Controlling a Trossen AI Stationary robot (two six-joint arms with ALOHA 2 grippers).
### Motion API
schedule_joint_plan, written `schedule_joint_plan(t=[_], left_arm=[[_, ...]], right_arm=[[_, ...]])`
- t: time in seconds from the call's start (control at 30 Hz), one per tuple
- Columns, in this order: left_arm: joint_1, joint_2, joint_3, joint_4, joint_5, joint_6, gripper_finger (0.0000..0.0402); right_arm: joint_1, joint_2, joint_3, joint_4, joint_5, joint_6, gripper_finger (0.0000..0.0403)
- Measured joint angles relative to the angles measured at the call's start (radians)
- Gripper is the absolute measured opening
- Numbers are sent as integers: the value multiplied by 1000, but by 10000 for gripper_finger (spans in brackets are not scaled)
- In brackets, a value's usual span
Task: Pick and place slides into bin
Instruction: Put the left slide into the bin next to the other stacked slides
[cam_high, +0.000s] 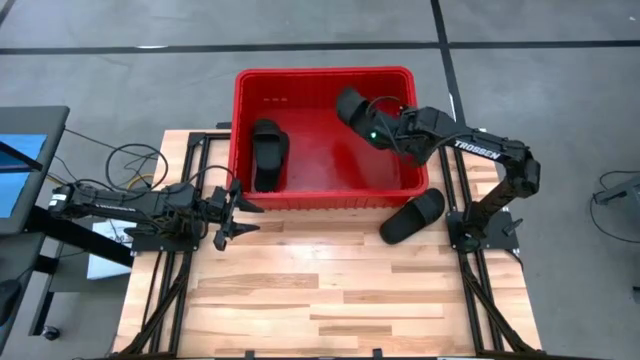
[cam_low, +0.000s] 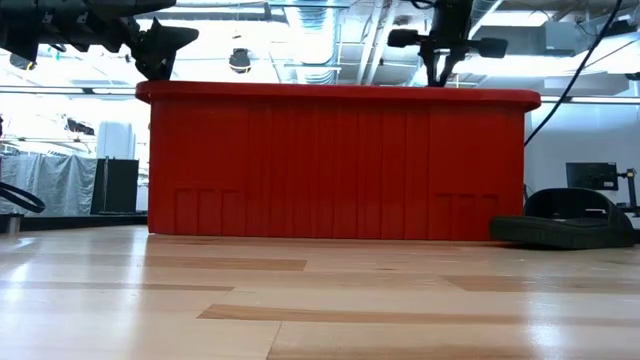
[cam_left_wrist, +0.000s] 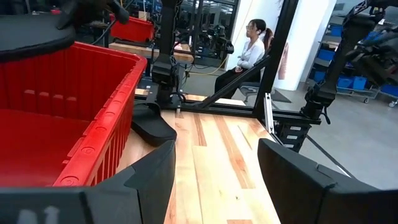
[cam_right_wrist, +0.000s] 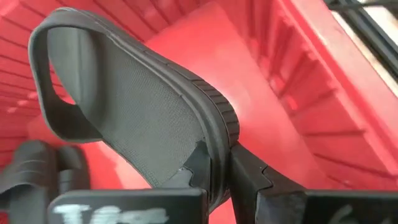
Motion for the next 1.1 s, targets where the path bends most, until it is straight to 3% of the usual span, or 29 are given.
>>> schedule_joint_plan(t=[0.23, 0.4, 0.83, 1.1], left_arm=[[0, 0, 0, -1, 0, 1, 219], [0, 0, 0, -1, 0, 1, 219], [0, 0, 1, -7, 0, 5, 219], [1, 0, 1, -19, -17, 56, 219]], right_arm=[[108, 16, 0, -159, 4, 272, 19], [143, 20, 0, -169, 11, 349, 19], [94, 130, -1, -102, 28, 379, 19], [47, 135, -1, -34, 26, 307, 19]])
